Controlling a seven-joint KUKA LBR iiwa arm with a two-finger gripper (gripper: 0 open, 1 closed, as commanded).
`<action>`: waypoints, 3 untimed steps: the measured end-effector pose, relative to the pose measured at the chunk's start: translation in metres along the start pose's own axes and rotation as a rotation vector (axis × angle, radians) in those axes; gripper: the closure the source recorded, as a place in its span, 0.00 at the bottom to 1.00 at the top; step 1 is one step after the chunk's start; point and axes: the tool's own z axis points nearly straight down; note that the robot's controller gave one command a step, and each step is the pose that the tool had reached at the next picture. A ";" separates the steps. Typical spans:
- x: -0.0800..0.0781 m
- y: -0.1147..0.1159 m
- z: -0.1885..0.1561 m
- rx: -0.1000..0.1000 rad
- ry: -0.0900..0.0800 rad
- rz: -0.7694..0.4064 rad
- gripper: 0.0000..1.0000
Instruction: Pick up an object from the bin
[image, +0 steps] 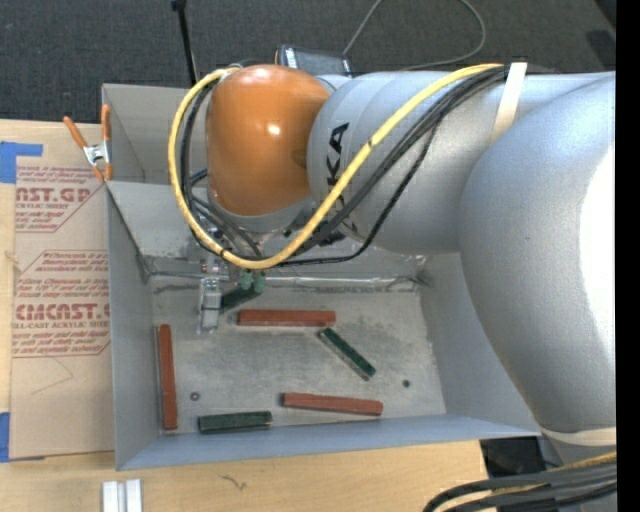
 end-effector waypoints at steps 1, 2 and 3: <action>0.036 -0.058 0.147 0.003 0.007 0.035 0.00; -0.011 -0.061 0.020 0.000 -0.008 -0.244 0.00; -0.010 -0.127 0.146 0.001 0.002 -0.175 0.00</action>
Offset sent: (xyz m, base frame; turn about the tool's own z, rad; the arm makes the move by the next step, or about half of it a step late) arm -0.0339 -0.0570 -0.1422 0.0341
